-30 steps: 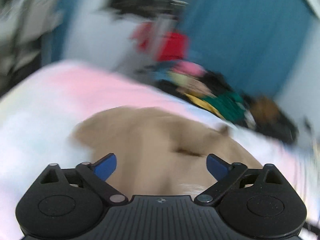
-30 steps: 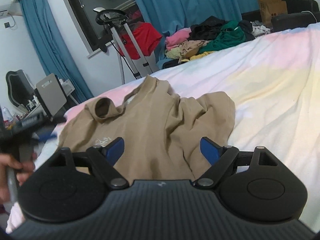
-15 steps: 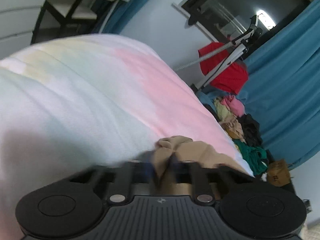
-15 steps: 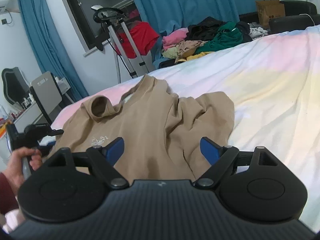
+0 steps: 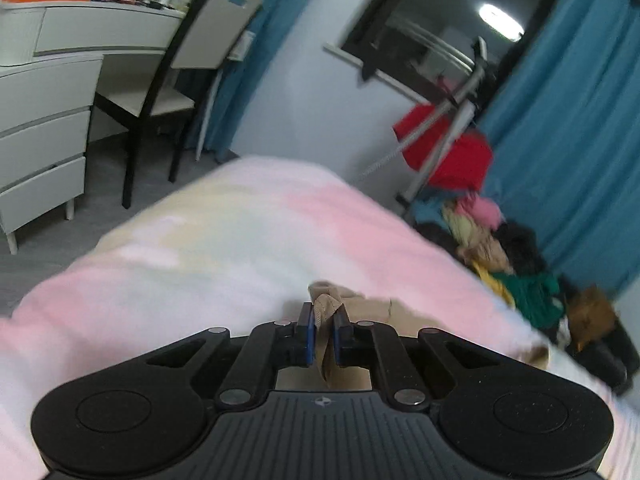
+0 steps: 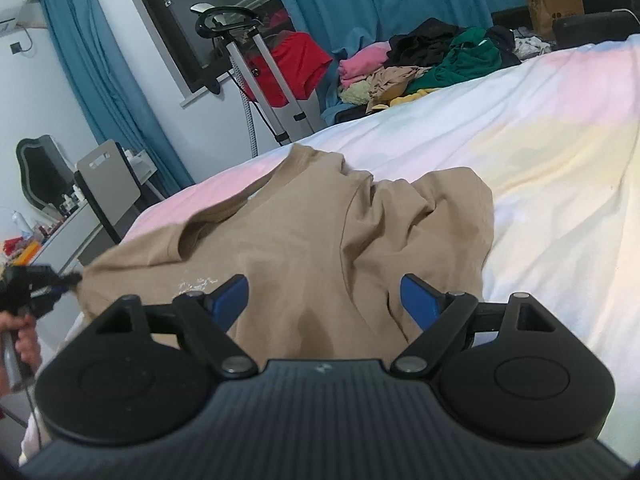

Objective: Fold clothes
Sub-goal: 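Grasp the sweatshirt sleeve with the left gripper and pull it flat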

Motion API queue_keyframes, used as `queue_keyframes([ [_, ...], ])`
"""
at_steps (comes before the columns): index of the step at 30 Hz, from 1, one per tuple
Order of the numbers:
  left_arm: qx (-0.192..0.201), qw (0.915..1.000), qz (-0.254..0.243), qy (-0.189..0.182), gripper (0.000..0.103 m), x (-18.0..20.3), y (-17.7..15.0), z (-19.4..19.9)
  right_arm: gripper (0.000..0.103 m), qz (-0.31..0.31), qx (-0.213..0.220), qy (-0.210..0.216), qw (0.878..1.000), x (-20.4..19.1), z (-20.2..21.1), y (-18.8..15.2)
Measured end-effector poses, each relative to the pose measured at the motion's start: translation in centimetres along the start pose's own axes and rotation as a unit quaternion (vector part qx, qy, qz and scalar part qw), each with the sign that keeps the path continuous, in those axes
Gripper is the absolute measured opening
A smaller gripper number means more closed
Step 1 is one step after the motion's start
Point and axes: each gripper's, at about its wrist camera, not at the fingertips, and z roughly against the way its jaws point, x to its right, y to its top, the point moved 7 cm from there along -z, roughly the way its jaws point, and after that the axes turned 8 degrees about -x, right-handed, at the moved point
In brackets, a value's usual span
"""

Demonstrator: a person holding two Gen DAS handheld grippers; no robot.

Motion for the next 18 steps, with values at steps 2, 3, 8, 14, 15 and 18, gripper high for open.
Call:
queue_keyframes([
  [2, 0.013, 0.9982, -0.057, -0.011, 0.010, 1.4, -1.3, 0.8, 0.084, 0.001, 0.000, 0.000, 1.000, -0.2, 0.2, -0.1],
  [3, 0.018, 0.9958, -0.089, -0.015, 0.010, 2.2, -2.0, 1.0, 0.084, 0.002, 0.001, 0.001, 1.000, -0.3, 0.3, -0.1],
  [8, 0.014, 0.9610, -0.267, -0.072, 0.010, 10.0, -7.0, 1.6, 0.084, 0.012, -0.001, 0.000, 1.000, -0.9, 0.4, -0.3],
  [14, -0.095, 0.8956, -0.419, -0.114, 0.013, 17.4, -14.6, -1.1, 0.084, 0.020, -0.010, -0.002, 1.000, -1.5, -0.2, -0.7],
  [15, -0.107, 0.8858, -0.438, -0.110, 0.020, 17.9, -15.5, -1.3, 0.084, 0.019, -0.011, -0.001, 1.000, -1.5, -0.2, -0.7],
  [18, -0.125, 0.8723, -0.459, -0.113, 0.034, 17.7, -16.8, -0.6, 0.084, 0.011, -0.012, 0.002, 1.000, -1.3, -0.1, -0.7],
])
